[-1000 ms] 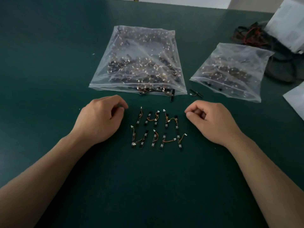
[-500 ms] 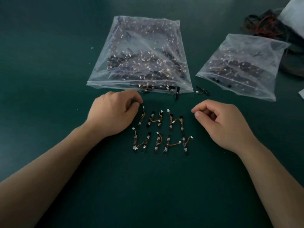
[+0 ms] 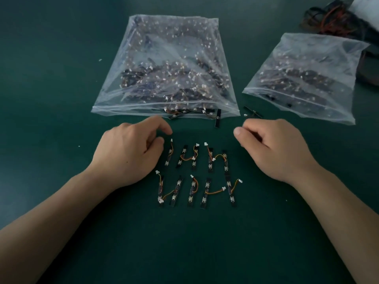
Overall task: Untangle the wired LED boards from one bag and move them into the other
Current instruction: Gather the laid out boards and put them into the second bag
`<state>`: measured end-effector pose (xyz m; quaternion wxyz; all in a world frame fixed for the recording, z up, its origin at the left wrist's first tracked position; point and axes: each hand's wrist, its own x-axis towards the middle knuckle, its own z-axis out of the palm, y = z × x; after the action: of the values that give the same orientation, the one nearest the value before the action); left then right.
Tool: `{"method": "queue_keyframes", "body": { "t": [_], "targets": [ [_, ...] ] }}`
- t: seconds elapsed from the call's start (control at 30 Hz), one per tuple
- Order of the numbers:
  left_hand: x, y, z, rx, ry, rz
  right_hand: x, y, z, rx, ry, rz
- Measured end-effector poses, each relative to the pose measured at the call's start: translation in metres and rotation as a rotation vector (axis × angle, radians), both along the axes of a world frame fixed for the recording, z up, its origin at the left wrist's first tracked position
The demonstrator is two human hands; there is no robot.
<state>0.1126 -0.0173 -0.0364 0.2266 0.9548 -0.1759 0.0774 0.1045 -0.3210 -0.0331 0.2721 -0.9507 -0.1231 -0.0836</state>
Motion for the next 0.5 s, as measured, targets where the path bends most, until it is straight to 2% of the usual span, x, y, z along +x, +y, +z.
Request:
{"method": "queue_keyframes", "body": {
  "t": [0.27,0.37,0.5],
  "targets": [
    [0.001,-0.005,0.004,0.014,0.017,0.050,-0.017,-0.021,0.010,0.129,0.250,0.178],
    [0.000,-0.003,0.005,0.000,0.041,0.047,-0.015,-0.021,0.012,0.078,0.279,0.235],
    [0.000,0.004,0.013,-0.069,0.192,-0.045,-0.011,-0.025,0.022,0.030,0.341,0.326]
  ]
}}
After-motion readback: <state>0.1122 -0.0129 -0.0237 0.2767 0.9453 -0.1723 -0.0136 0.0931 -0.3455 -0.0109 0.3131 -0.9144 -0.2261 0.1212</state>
